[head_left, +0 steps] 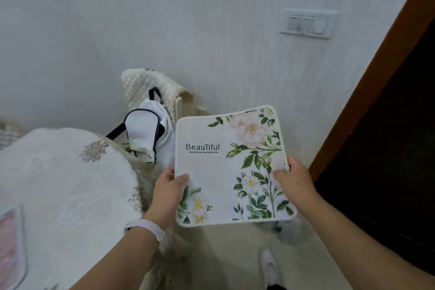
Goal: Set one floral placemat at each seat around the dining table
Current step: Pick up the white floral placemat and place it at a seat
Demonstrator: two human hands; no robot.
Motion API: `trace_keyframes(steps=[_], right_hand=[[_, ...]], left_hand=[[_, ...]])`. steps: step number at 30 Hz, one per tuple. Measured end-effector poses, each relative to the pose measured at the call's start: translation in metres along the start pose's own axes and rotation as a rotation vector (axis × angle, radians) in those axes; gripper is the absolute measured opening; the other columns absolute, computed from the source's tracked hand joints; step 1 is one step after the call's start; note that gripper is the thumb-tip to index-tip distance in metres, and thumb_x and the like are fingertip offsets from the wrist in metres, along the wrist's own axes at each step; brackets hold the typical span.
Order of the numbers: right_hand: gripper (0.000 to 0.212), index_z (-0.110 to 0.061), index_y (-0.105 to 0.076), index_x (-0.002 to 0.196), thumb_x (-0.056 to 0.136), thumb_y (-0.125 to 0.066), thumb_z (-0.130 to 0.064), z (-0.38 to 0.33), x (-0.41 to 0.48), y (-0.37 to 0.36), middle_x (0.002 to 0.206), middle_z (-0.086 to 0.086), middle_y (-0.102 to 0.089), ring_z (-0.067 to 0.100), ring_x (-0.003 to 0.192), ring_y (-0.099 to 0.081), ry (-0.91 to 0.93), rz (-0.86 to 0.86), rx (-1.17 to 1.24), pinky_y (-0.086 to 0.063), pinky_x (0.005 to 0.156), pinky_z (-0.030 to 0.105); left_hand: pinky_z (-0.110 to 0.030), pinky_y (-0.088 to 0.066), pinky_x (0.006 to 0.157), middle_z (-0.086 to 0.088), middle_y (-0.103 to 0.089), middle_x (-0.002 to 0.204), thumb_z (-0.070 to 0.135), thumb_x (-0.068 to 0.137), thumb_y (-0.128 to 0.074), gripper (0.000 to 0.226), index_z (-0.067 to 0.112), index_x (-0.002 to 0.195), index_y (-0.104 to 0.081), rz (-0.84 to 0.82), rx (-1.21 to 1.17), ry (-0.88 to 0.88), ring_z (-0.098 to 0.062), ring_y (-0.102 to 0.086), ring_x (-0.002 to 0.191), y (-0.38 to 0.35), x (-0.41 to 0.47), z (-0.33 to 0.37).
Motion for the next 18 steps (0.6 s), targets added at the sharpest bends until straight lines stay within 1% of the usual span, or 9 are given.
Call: trace_keyframes(steps=[2, 3, 5, 8, 10, 13, 16, 18], right_hand=[[0.020, -0.025, -0.060, 0.098, 0.091, -0.055, -0.007, -0.011, 0.035, -0.002, 0.093, -0.001, -0.070, 0.021, 0.079, -0.070, 0.019, -0.088, 0.001, -0.061, 0.068, 0.043], [0.020, -0.024, -0.060, 0.100, 0.092, -0.055, -0.007, -0.018, 0.051, -0.003, 0.093, -0.001, -0.070, 0.020, 0.078, -0.070, 0.030, -0.127, 0.004, -0.061, 0.064, 0.039], [0.021, -0.023, -0.059, 0.105, 0.092, -0.055, -0.006, -0.032, 0.081, -0.004, 0.094, -0.002, -0.069, 0.019, 0.078, -0.070, 0.057, -0.192, -0.001, -0.059, 0.059, 0.032], [0.023, -0.022, -0.059, 0.110, 0.092, -0.056, -0.007, -0.052, 0.120, -0.016, 0.097, -0.003, -0.068, 0.017, 0.082, -0.068, 0.115, -0.290, -0.026, -0.055, 0.061, 0.030], [0.023, -0.021, -0.059, 0.111, 0.092, -0.057, -0.008, -0.065, 0.138, -0.030, 0.098, -0.002, -0.069, 0.019, 0.082, -0.068, 0.150, -0.357, -0.048, -0.056, 0.061, 0.031], [0.019, -0.022, -0.059, 0.108, 0.093, -0.057, -0.010, -0.084, 0.152, -0.057, 0.094, -0.001, -0.068, 0.023, 0.081, -0.069, 0.201, -0.453, -0.090, -0.059, 0.061, 0.035], [0.018, -0.021, -0.058, 0.107, 0.093, -0.058, -0.010, -0.103, 0.162, -0.092, 0.093, 0.001, -0.068, 0.028, 0.082, -0.070, 0.247, -0.549, -0.131, -0.059, 0.067, 0.044], [0.018, -0.026, -0.056, 0.102, 0.093, -0.059, -0.011, -0.115, 0.167, -0.119, 0.093, 0.002, -0.068, 0.030, 0.086, -0.069, 0.272, -0.608, -0.151, -0.059, 0.070, 0.046]], left_hand=[[-0.047, -0.059, 0.074, -0.011, -0.075, 0.094, 0.005, 0.087, -0.060, 0.017, 0.013, 0.101, -0.064, 0.075, -0.008, 0.012, -0.031, -0.073, 0.078, -0.010, 0.010, 0.013], [-0.048, -0.059, 0.072, -0.013, -0.075, 0.093, 0.006, 0.087, -0.060, 0.016, 0.012, 0.102, -0.063, 0.101, -0.016, 0.013, -0.032, -0.073, 0.077, -0.014, 0.016, 0.019], [-0.050, -0.059, 0.074, -0.016, -0.074, 0.094, 0.006, 0.087, -0.060, 0.016, 0.011, 0.102, -0.063, 0.150, -0.035, 0.015, -0.036, -0.073, 0.079, -0.022, 0.029, 0.031], [-0.050, -0.059, 0.077, -0.014, -0.074, 0.097, 0.006, 0.089, -0.061, 0.016, 0.011, 0.103, -0.064, 0.254, -0.059, -0.013, -0.036, -0.072, 0.084, -0.023, 0.043, 0.043], [-0.052, -0.058, 0.080, -0.014, -0.074, 0.099, 0.008, 0.088, -0.062, 0.018, 0.012, 0.105, -0.065, 0.321, -0.080, -0.005, -0.036, -0.071, 0.086, -0.016, 0.047, 0.046], [-0.056, -0.057, 0.079, -0.017, -0.073, 0.098, 0.007, 0.088, -0.061, 0.016, 0.009, 0.104, -0.065, 0.420, -0.126, 0.018, -0.038, -0.071, 0.084, 0.002, 0.049, 0.047], [-0.052, -0.058, 0.076, -0.018, -0.073, 0.098, 0.007, 0.090, -0.060, 0.016, 0.008, 0.106, -0.063, 0.509, -0.156, 0.030, -0.039, -0.071, 0.083, 0.023, 0.052, 0.048], [-0.048, -0.059, 0.072, -0.018, -0.072, 0.098, 0.007, 0.091, -0.059, 0.017, 0.008, 0.107, -0.062, 0.560, -0.183, 0.039, -0.039, -0.071, 0.083, 0.039, 0.056, 0.046]])
Point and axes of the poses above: each hand's wrist, its own x-axis towards the middle knuckle, its own y-axis out of the back of the hand, z = x × y, the point moved 2 cm from there along x, towards the middle knuckle
